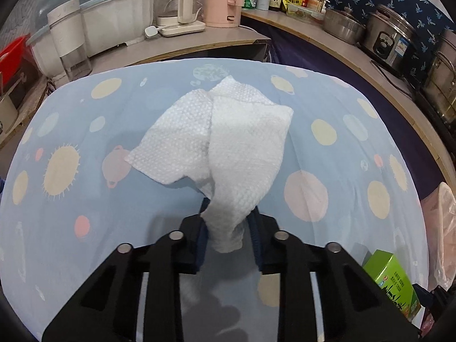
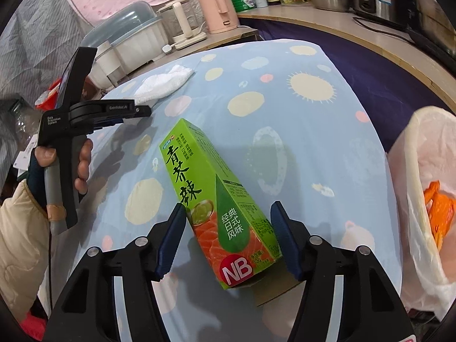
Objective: Collect trash
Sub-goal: 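Grasp the white tissue with the left tool while the right tool grasps the green NB box, then lift and carry the tissue and green box over the bin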
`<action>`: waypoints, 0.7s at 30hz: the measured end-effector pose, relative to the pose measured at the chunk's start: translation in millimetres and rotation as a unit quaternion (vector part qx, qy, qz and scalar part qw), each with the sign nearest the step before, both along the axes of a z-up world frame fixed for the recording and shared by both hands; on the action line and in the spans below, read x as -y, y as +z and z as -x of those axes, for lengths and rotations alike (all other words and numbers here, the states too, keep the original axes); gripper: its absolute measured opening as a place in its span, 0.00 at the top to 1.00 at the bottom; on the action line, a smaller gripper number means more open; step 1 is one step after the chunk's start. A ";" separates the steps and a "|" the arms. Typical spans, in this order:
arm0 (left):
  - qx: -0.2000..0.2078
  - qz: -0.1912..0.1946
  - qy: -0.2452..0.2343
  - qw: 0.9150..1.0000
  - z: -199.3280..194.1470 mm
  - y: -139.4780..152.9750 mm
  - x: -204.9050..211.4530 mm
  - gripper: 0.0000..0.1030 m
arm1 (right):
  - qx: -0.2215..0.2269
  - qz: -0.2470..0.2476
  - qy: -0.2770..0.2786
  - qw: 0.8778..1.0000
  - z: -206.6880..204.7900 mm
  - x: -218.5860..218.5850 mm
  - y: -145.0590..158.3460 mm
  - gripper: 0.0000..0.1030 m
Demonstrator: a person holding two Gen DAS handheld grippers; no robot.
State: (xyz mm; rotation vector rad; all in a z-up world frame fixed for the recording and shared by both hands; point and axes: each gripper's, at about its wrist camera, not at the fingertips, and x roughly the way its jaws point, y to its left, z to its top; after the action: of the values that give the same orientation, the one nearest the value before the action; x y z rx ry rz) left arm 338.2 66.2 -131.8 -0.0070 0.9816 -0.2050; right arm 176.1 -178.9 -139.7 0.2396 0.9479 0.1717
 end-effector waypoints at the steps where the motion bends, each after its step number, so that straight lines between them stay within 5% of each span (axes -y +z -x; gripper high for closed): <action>1: -0.004 0.003 -0.004 1.000 4.3 1.5 1.1 0.93 | 0.000 -0.001 -0.002 1.000 2.5 0.7 0.2 0.45; 9: -0.009 0.020 -0.015 1.000 60.1 19.6 6.1 0.96 | 0.004 -0.011 -0.023 1.000 27.8 8.4 5.2 0.63; 21: -0.046 0.029 -0.040 0.998 167.0 24.2 23.9 0.96 | -0.005 0.019 -0.041 0.999 53.5 -3.6 6.7 0.55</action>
State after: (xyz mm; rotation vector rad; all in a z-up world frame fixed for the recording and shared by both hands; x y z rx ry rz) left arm 171.2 42.3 -107.7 -0.0298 1.0688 -0.3089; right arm 122.5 -175.3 -133.0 0.2443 0.9494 0.0778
